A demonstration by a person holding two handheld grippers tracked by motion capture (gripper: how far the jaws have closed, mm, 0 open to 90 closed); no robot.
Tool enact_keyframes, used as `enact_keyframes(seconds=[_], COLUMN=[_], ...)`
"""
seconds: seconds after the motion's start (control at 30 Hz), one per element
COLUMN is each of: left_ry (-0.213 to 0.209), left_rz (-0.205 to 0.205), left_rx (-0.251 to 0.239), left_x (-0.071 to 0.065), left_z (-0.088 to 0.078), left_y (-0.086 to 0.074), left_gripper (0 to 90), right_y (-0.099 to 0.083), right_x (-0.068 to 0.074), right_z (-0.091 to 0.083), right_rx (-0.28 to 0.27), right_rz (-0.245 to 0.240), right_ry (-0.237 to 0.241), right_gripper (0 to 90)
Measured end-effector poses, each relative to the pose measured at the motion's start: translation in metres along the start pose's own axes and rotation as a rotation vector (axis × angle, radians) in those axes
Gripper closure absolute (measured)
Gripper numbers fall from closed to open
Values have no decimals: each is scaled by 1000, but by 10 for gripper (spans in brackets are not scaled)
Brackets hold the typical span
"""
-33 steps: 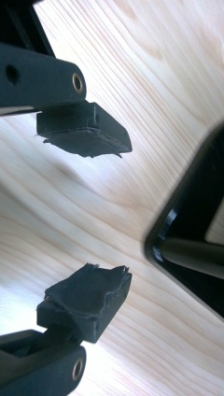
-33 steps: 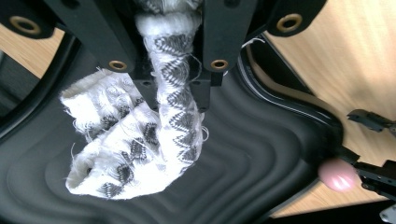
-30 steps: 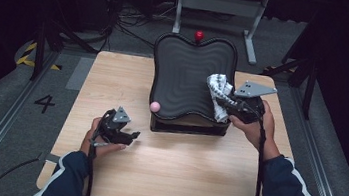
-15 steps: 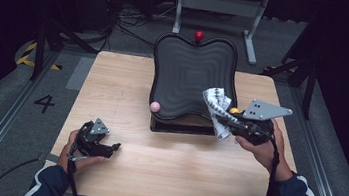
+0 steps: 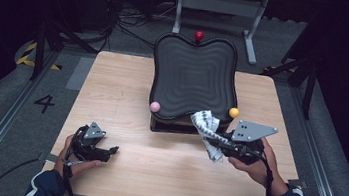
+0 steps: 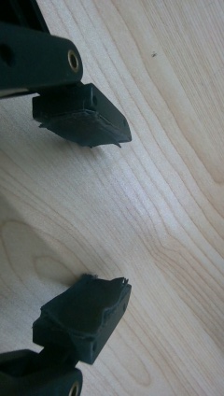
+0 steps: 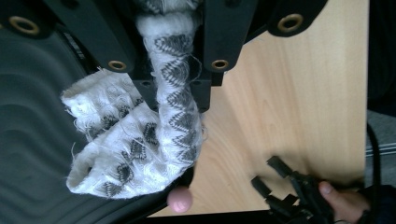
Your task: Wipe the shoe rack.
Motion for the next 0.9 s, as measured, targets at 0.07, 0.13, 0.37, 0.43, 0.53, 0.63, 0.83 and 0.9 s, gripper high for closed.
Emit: enact_keyframes(seconds=[0.07, 0.13, 0.37, 0.43, 0.53, 0.63, 0.83, 0.9], left_ry=[1, 6, 3, 7, 6, 3, 2, 3], left_rz=[4, 26, 22, 23, 21, 16, 11, 11], left_rx=[-1, 2, 1, 2, 2, 5, 6, 6], left_x=[0, 2, 1, 2, 2, 1, 1, 1], left_z=[0, 0, 0, 0, 0, 0, 1, 1], left_y=[0, 1, 1, 1, 1, 1, 1, 1], left_gripper=[236, 233, 232, 232, 231, 230, 229, 229], right_y=[-2, -5, -18, -22, -29, -33, -40, -43], right_x=[4, 10, 28, 31, 36, 40, 50, 53], right_z=[4, 9, 35, 42, 54, 63, 82, 88], right_rx=[9, 16, 82, 100, 116, 136, 169, 182], right_rz=[-6, -6, -38, -46, -37, -38, -50, -53], right_ry=[12, 37, 102, 118, 140, 155, 195, 204], right_gripper=[799, 797, 793, 790, 790, 787, 780, 778])
Point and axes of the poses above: each handheld gripper's, and its own axes: z roughly forward along the jaws, y roughly out of its top, x roughly to its left, the point moved 3 cm from there along z, roughly forward along the jaws, and after that the axes turned 7 degrees about -z, right-handed, at the moved point
